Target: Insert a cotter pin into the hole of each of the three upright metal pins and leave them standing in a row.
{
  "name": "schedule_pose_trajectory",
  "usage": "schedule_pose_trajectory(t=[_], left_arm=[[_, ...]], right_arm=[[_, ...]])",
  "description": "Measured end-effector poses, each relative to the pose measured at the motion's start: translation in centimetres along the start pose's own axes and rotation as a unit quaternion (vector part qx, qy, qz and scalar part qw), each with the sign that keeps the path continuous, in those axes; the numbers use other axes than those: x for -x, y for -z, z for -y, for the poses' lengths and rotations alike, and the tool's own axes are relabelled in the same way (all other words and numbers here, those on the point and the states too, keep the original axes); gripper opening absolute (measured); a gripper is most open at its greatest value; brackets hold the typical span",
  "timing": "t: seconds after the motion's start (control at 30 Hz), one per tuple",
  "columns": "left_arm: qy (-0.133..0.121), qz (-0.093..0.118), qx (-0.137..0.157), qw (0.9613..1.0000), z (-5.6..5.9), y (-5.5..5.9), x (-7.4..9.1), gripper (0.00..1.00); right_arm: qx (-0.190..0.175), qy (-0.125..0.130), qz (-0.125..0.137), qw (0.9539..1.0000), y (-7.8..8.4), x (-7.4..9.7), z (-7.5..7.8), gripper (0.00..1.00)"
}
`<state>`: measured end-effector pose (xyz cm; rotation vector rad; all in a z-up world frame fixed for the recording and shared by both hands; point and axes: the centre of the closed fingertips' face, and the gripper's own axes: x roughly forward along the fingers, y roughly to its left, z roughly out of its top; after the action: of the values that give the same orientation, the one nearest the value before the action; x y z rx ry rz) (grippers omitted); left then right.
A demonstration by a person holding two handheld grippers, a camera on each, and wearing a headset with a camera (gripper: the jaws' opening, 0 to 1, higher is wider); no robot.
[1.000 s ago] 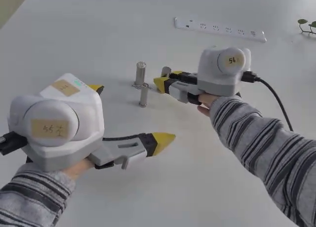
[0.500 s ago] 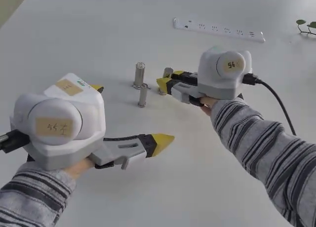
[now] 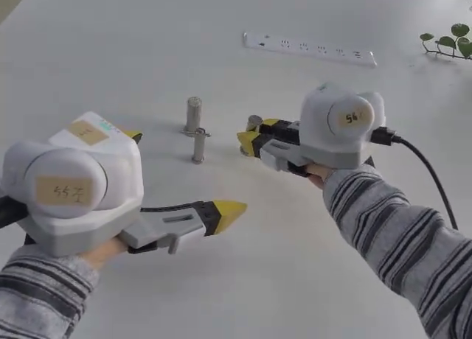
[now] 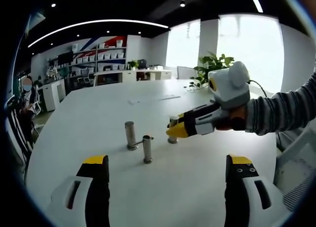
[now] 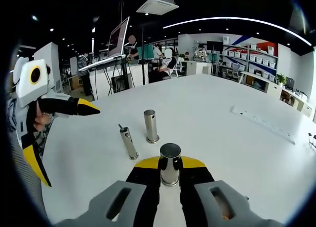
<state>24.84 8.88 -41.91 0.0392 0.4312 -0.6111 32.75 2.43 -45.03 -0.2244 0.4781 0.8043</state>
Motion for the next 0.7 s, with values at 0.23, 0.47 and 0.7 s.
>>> schedule_pose_trajectory(t=[0.23, 0.47, 0.7], left_arm=[[0.0, 0.001, 0.0, 1.0, 0.1, -0.1, 0.1, 0.97], [-0.001, 0.001, 0.0, 1.0, 0.2, -0.1, 0.1, 0.97], [0.0, 0.002, 0.0, 1.0, 0.2, 0.0, 0.1, 0.97]], right_arm=[[-0.004, -0.003, -0.01, 0.9999, 1.3, 1.5, -1.0, 0.08], [-0.011, -0.012, -0.015, 0.9998, 2.2, 2.0, -1.5, 0.08], [-0.01, -0.015, -0.014, 0.9997, 2.8, 2.0, -1.7, 0.08]])
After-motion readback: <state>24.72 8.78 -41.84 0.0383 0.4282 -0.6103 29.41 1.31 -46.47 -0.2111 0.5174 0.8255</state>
